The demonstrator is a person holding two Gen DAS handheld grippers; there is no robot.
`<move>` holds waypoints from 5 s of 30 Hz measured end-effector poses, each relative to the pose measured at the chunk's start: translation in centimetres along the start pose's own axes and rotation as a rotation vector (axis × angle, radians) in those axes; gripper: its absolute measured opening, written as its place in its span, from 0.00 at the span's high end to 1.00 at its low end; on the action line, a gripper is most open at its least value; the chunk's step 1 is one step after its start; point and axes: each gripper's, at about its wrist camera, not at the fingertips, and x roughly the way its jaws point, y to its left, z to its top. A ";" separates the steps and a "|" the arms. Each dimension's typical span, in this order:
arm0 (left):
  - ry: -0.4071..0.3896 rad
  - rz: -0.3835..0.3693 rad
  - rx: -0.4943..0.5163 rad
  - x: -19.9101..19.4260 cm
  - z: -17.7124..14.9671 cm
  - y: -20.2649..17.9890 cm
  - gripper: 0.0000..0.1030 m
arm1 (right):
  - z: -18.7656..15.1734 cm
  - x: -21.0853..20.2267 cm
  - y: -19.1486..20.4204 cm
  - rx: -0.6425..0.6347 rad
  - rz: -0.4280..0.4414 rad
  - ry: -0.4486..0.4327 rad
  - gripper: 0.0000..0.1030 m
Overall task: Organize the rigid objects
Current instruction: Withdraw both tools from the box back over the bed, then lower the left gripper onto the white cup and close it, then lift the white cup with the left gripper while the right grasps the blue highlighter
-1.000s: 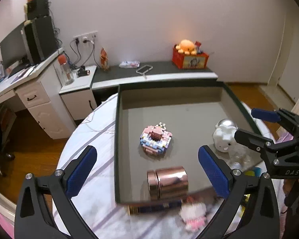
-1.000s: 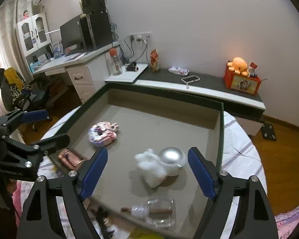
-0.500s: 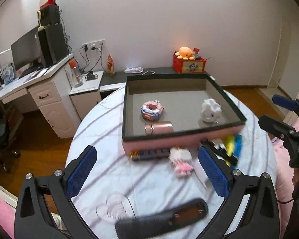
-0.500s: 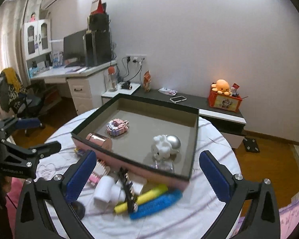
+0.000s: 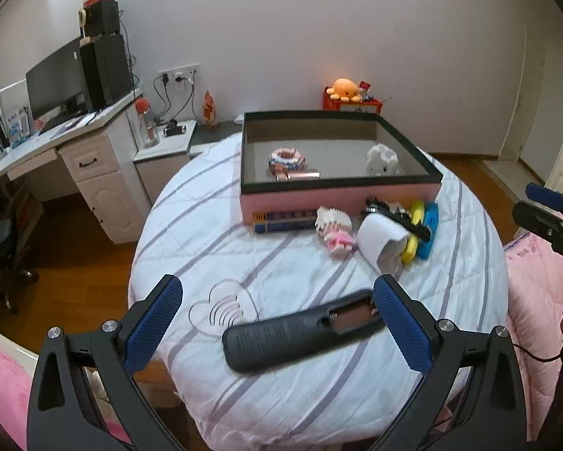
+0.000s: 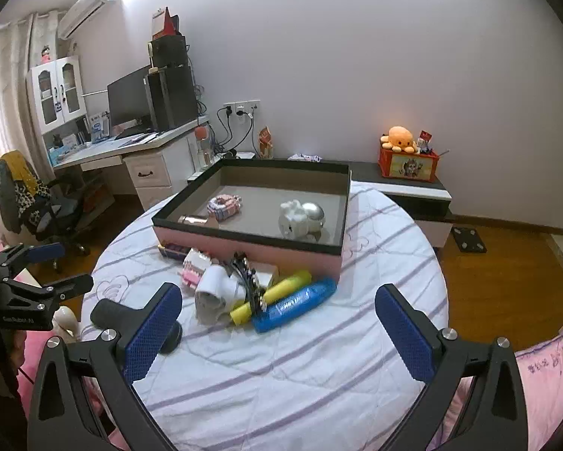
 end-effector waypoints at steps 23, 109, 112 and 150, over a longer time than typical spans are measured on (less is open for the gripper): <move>0.130 -0.108 0.010 4.7 -1.9 -2.3 0.00 | -3.5 4.3 -1.4 0.043 -0.048 0.154 0.00; 0.170 -0.258 0.119 11.5 0.5 -9.7 0.49 | -5.2 9.3 -5.8 0.108 -0.020 0.264 0.00; 0.163 -0.236 0.111 10.7 0.4 -8.4 0.49 | -5.2 9.3 -5.7 0.112 -0.024 0.258 0.00; 0.165 -0.130 -0.044 12.8 -0.6 0.6 0.39 | -3.1 12.5 -5.8 0.058 -0.186 0.261 0.34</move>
